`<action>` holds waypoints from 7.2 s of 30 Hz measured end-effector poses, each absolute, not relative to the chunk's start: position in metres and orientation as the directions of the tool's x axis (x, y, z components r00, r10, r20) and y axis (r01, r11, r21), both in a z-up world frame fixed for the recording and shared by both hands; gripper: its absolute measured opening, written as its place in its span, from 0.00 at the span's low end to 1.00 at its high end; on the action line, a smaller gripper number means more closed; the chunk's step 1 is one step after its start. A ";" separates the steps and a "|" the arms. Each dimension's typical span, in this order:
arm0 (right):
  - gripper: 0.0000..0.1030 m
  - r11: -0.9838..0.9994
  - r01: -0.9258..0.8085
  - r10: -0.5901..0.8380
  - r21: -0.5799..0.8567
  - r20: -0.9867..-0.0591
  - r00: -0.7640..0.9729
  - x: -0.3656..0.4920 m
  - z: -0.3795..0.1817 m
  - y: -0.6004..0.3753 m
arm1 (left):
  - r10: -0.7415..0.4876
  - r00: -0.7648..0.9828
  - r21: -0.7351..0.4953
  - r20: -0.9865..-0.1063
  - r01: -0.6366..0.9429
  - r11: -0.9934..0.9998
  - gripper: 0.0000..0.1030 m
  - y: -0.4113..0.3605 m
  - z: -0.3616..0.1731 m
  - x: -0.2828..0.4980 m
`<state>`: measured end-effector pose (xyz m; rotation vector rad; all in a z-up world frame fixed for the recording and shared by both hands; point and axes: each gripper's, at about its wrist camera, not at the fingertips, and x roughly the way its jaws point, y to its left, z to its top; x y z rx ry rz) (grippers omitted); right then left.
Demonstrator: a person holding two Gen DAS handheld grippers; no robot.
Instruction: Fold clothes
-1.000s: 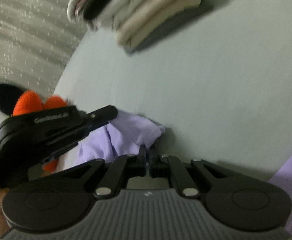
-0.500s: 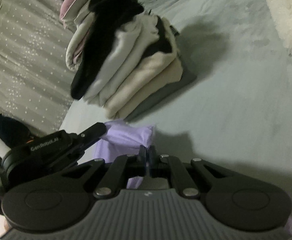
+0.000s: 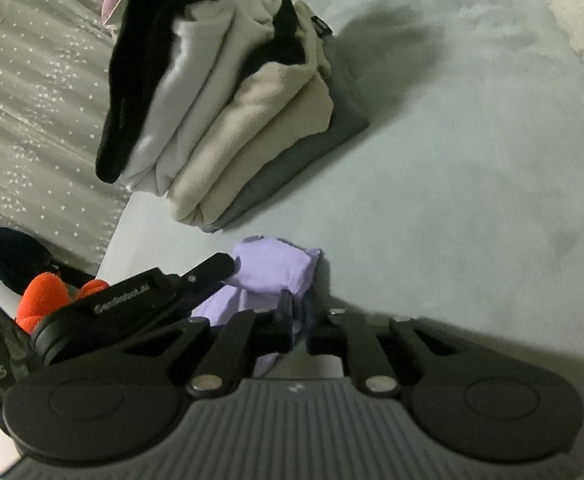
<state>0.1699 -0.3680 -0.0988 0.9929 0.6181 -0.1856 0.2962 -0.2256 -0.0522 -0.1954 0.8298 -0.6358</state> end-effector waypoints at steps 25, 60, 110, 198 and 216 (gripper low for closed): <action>0.31 0.563 0.406 0.172 0.720 -0.582 0.795 0.170 -0.093 -0.342 | -0.433 0.666 -0.305 -0.607 0.308 0.901 0.33 -0.057 -0.034 0.234; 0.31 0.920 -0.212 0.385 0.331 -0.649 0.656 0.273 -0.074 -0.132 | 0.047 0.746 -0.175 -0.664 -0.216 0.960 0.34 0.287 -0.053 0.204; 0.04 0.954 -0.279 0.160 -0.106 -0.608 0.778 0.331 -0.092 -0.079 | 0.161 0.801 -0.012 -0.576 -0.206 0.979 0.30 0.291 -0.076 0.224; 0.02 0.830 0.235 0.190 0.507 -0.651 0.735 0.196 -0.085 -0.268 | -0.406 0.613 0.011 -0.678 0.560 0.829 0.01 0.074 -0.070 0.154; 0.45 0.901 0.108 0.192 0.421 -0.608 0.770 0.198 -0.055 -0.259 | -0.492 0.649 -0.024 -0.581 0.590 0.807 0.43 0.051 -0.031 0.154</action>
